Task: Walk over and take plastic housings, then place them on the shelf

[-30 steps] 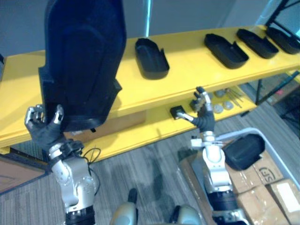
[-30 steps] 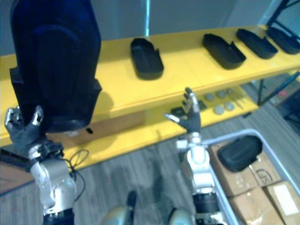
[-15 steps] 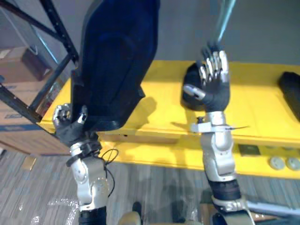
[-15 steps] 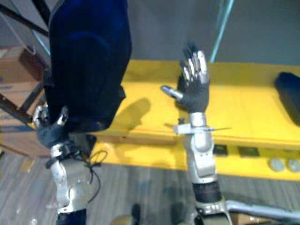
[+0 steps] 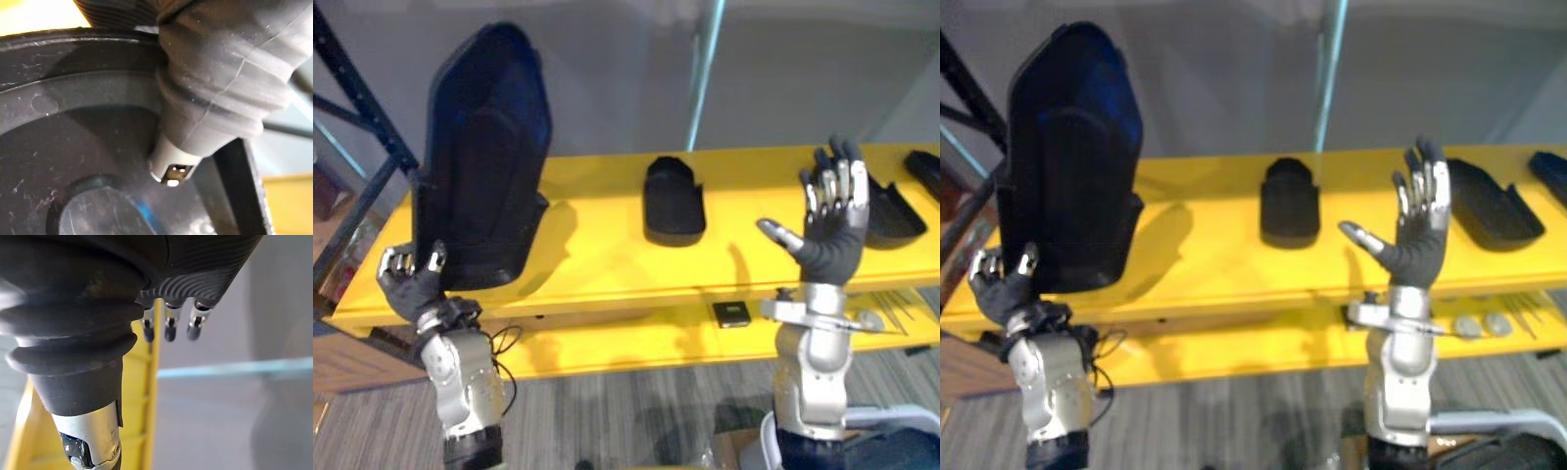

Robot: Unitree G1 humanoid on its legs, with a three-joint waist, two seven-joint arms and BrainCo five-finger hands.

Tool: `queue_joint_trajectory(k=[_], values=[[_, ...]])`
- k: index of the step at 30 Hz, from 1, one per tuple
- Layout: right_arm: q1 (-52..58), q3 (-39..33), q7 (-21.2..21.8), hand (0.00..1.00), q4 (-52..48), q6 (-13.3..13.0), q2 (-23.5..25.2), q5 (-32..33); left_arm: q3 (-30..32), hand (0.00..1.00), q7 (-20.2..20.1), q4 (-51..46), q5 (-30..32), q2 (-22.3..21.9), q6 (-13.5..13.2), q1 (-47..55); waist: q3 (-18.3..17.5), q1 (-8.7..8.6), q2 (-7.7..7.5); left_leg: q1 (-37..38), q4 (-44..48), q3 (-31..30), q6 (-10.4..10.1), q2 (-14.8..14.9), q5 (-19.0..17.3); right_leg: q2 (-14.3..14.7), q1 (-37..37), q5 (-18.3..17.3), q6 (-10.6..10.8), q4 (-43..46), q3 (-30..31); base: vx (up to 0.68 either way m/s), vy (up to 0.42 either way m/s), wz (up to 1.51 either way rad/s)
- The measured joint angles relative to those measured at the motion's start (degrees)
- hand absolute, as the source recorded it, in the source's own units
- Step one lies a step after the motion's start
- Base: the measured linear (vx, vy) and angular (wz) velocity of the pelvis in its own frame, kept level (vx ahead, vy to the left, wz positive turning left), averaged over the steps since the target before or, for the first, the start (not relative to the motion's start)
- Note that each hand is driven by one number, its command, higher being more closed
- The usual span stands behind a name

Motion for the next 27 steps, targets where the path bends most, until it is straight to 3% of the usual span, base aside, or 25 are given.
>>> queue_joint_trajectory(k=[3,8,11,16,19,23,27], values=[[3.17,-2.93,-2.52,0.0,0.26,0.26,0.04,-3.08,0.37,1.0,0.1,1.49,-0.78,1.45,0.84,-2.36,-0.25,-0.8,0.42,-0.24,-0.48,0.67,-0.13,0.02,0.32,0.18,-0.9,0.19,0.27,-0.35,1.23,-0.02,-0.019,-0.15],[12.09,-8.97,-5.45,0.0,7.14,2.88,1.35,-8.34,1.01,1.0,2.02,3.14,-2.88,1.72,1.73,-4.87,-1.08,-2.55,1.69,-2.17,-0.48,1.01,-0.16,0.05,0.51,0.28,-3.16,0.18,0.27,-0.04,1.56,0.0,-0.006,-0.05],[13.18,-12.45,-7.24,0.0,17.72,5.24,1.66,-11.3,0.85,1.0,2.74,4.52,-2.91,2.17,1.72,-9.12,1.9,-3.01,2.65,-6.53,1.89,1.68,0.12,0.17,1.02,-0.38,-9.69,-0.53,-0.33,5.63,3.02,-0.05,0.006,-0.12],[9.88,-12.54,-10.43,0.0,24.35,6.07,1.85,-11.45,-1.79,1.0,6.07,6.0,-3.0,5.96,1.53,-19.56,9.86,-3.42,0.63,-15.78,11.36,1.32,1.21,0.22,-1.12,-2.83,-19.21,-4.04,-0.28,15.9,3.88,-0.16,-0.023,0.03],[9.94,-11.93,-12.8,0.0,25.76,6.17,1.81,-11.46,-4.89,1.0,8.55,6.2,-3.1,6.42,1.51,-23.41,14.05,-3.5,0.86,-20.41,16.66,-0.15,1.4,0.97,-2.58,-3.6,-21.85,-5.25,-0.38,19.22,2.73,-0.12,-0.006,0.21],[12.27,-9.13,-14.02,0.0,26.14,6.2,1.85,-11.45,-6.25,1.0,10.54,6.36,-6.02,7.99,1.46,-26.1,14.96,-3.26,0.82,-24.66,20.66,-1.34,1.44,1.69,-4.36,-4.15,-24.44,-6.41,-0.56,22.16,1.43,-0.1,0.003,0.2],[13.73,-5.32,-14.02,0.0,28.11,6.21,1.96,-11.43,-8.94,1.0,11.66,8.72,-9.47,12.34,1.08,-31.17,15.65,-2.77,0.24,-26.25,22.86,-1.0,1.63,2.04,-4.85,-4.81,-25.75,-7.03,-0.87,24.45,1.15,-0.02,0.006,0.08]])
